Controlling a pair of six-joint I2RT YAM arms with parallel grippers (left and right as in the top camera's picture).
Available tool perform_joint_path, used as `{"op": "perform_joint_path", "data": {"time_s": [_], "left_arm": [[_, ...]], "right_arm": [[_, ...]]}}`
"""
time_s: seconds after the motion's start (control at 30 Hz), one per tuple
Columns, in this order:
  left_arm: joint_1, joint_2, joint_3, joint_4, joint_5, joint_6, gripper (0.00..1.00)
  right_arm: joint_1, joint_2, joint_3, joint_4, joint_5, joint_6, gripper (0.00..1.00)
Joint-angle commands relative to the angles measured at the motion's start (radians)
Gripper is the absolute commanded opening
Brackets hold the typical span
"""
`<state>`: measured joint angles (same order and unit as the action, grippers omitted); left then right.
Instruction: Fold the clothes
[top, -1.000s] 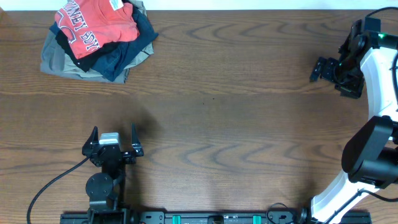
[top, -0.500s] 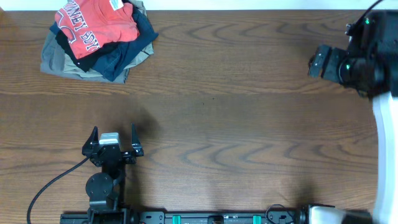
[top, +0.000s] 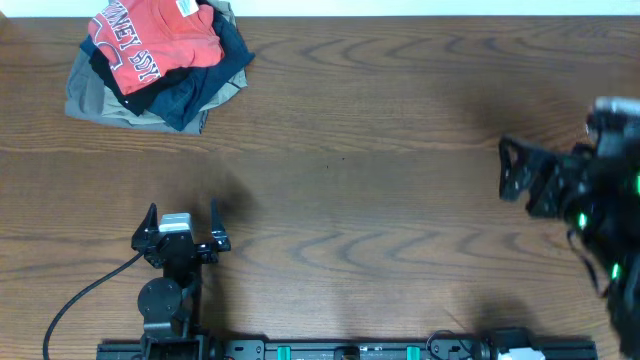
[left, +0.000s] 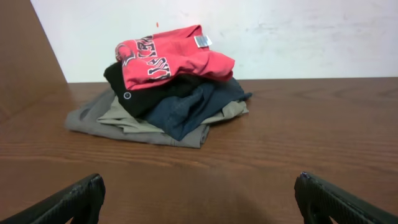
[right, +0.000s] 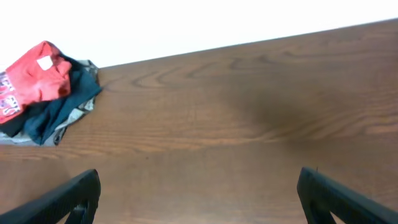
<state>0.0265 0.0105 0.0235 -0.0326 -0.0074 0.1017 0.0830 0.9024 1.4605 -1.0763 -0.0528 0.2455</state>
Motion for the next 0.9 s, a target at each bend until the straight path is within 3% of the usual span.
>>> {"op": "perform_joint_path", "data": {"time_s": [0.0,0.17,0.37,0.5,0.67,0.87], "left_arm": [[0.004,-0.006,-0.019,-0.038,-0.027,-0.008,0.98],[0.004,-0.006,-0.019,-0.038,-0.027,-0.008,0.98],[0.004,-0.006,-0.019,-0.038,-0.027,-0.008,0.98],[0.004,-0.006,-0.019,-0.038,-0.027,-0.008,0.98],[0.004,-0.006,-0.019,-0.038,-0.027,-0.008,0.98],[0.004,-0.006,-0.019,-0.038,-0.027,-0.008,0.98]], "right_arm": [[0.008,-0.154,-0.194,0.09,-0.031,-0.084,0.99],[0.006,-0.425,-0.555,0.325,-0.091,-0.212,0.99],[-0.043,-0.671,-0.965,0.62,-0.11,-0.217,0.99],[-0.084,-0.761,-1.201,0.883,-0.223,-0.217,0.99],[-0.089,-0.839,-1.369,1.083,-0.267,-0.203,0.99],[-0.09,-0.898,-1.457,1.171,-0.19,-0.201,0.99]]}}
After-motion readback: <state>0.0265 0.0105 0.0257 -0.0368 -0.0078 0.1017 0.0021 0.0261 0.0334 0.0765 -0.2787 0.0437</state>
